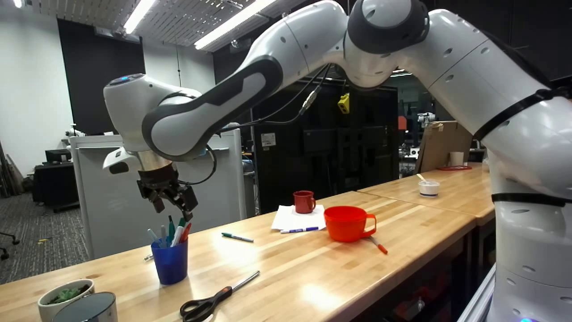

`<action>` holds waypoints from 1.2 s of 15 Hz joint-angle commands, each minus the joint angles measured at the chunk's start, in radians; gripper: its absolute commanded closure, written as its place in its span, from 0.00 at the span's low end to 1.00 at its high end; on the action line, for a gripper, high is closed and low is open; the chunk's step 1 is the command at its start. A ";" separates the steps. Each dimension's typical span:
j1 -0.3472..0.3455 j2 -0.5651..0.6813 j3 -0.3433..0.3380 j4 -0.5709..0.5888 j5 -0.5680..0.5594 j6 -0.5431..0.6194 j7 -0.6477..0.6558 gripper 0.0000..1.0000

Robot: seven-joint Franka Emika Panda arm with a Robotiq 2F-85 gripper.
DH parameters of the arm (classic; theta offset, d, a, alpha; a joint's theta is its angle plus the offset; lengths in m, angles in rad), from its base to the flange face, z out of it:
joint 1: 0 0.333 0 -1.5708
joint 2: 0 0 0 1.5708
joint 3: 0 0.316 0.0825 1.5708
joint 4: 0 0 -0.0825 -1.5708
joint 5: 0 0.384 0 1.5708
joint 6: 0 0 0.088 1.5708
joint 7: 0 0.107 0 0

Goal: Move the marker to the blue cup

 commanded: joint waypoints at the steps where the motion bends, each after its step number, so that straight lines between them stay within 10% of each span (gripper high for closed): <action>1: 0.004 -0.126 0.002 -0.129 0.098 0.019 0.032 0.00; 7: 0.003 -0.260 0.001 -0.284 0.245 0.047 0.085 0.00; 14: -0.088 -0.450 -0.045 -0.590 0.330 0.416 0.195 0.00; 18: -0.160 -0.517 -0.069 -0.703 0.510 0.361 0.181 0.00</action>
